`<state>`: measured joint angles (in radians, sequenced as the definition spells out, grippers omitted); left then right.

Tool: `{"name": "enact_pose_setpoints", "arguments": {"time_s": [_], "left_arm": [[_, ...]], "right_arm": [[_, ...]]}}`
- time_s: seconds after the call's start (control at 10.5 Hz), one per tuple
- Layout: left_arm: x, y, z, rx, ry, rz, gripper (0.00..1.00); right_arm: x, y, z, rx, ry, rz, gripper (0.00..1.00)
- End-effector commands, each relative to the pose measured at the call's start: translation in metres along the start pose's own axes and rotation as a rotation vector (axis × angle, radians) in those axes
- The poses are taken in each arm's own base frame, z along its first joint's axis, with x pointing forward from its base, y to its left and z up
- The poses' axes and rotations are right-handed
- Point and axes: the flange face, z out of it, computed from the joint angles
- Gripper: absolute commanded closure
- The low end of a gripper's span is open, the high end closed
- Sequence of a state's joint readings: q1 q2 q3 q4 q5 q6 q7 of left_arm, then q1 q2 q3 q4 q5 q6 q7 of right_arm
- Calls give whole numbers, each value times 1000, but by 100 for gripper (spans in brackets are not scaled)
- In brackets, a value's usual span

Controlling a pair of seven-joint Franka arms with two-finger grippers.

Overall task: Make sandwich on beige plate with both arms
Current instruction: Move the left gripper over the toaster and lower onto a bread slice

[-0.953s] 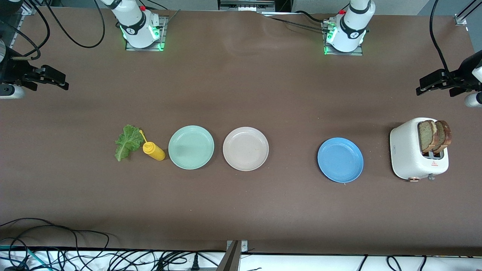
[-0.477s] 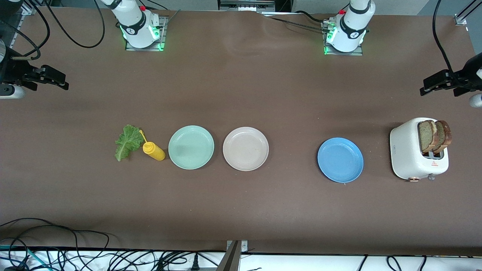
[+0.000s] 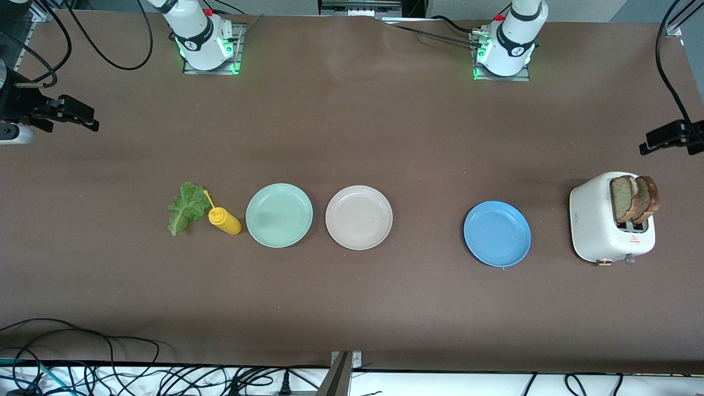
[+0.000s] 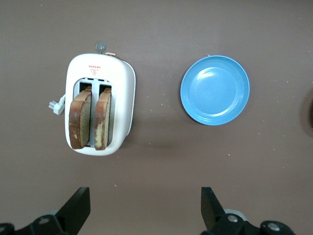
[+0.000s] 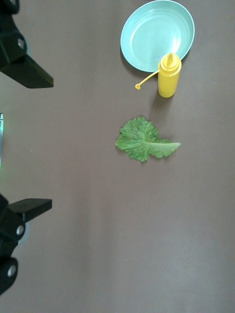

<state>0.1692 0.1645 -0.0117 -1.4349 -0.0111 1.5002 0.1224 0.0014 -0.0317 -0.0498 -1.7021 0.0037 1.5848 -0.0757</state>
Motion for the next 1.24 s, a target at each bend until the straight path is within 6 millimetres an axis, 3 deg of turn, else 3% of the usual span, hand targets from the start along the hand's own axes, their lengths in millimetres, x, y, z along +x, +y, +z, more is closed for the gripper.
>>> {"name": "enact_pose_setpoints", "arguments": {"time_s": [0.0,0.38,0.95,1.14], "left_arm": [[18,-12,17,24,22,16,0],[45,-41,67,61,52,43,0],[45,-46,129,55,67,68,0],[43,-60,143,51,68,93,0]], "right_arm": [[-2,1,-3,3,-5,-5,0],[-2,2,-3,3,-3,-5,0],[-2,2,-3,3,-5,-7,0],[-2,2,-3,3,-5,-8,0]]}}
